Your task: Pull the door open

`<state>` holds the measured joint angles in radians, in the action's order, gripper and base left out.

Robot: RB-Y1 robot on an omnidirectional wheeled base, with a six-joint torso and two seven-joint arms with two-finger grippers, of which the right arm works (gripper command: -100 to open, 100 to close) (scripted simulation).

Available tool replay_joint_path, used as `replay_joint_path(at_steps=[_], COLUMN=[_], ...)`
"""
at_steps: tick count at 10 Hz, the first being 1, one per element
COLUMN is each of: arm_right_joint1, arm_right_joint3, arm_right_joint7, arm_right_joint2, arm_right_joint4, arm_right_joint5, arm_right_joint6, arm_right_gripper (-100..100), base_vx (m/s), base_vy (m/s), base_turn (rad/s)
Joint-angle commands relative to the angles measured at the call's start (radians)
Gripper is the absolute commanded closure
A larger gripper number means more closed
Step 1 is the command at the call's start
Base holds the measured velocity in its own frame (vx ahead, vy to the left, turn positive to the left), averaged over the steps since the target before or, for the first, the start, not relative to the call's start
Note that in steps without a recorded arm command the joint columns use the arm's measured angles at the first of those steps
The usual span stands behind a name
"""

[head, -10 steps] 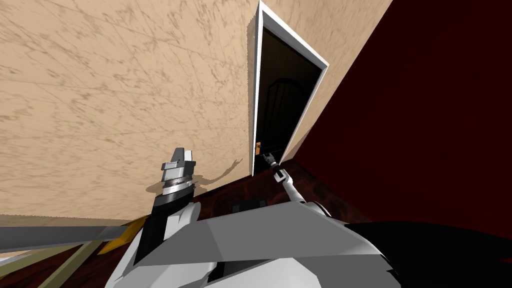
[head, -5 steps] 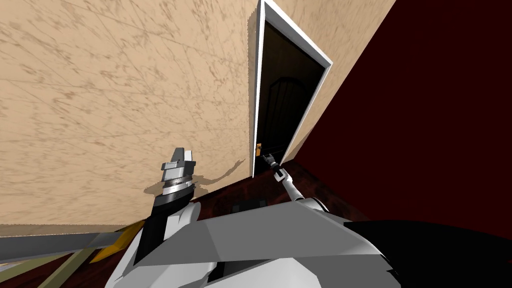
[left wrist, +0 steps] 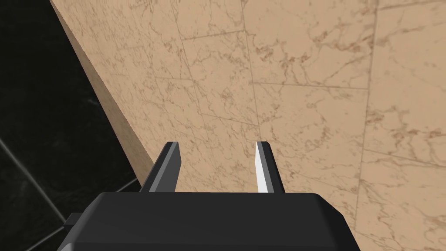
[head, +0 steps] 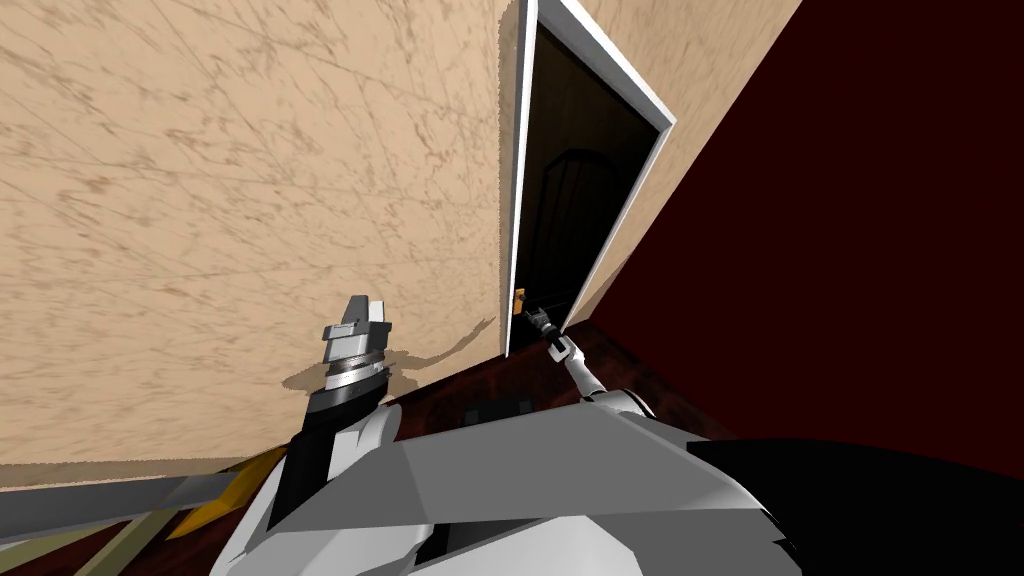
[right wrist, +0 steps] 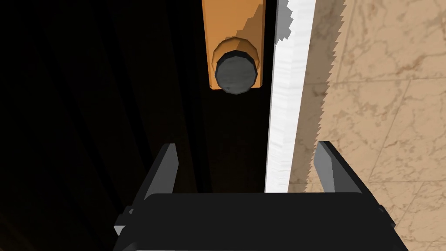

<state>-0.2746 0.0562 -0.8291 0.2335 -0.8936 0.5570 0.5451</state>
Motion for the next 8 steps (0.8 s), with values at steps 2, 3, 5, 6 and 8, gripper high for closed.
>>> replay_joint_path(at_steps=[2,3,5,6,8], arm_right_joint1=[0.001,0.002,0.003,0.004,0.005], arm_right_joint3=[0.008,0.013,0.024,0.029,0.037], arm_right_joint7=[0.000,0.000,0.000,0.000,0.000], arm_right_joint2=[0.006,0.010,0.019,0.023,0.029], arm_right_joint4=[0.006,0.010,0.019,0.023,0.029], arm_right_joint5=[-0.003,-0.005,-0.009,-0.011,-0.014], arm_right_joint6=[0.004,0.007,0.013,0.015,0.019], arm_right_gripper=[-100,-100,-100,-100,-100], base_vx=[0.145,0.185,0.204,0.195,0.192], base_vy=[0.041,0.065,0.076,0.065,0.047], base_turn=[0.047,0.050,0.067,0.045,0.048])
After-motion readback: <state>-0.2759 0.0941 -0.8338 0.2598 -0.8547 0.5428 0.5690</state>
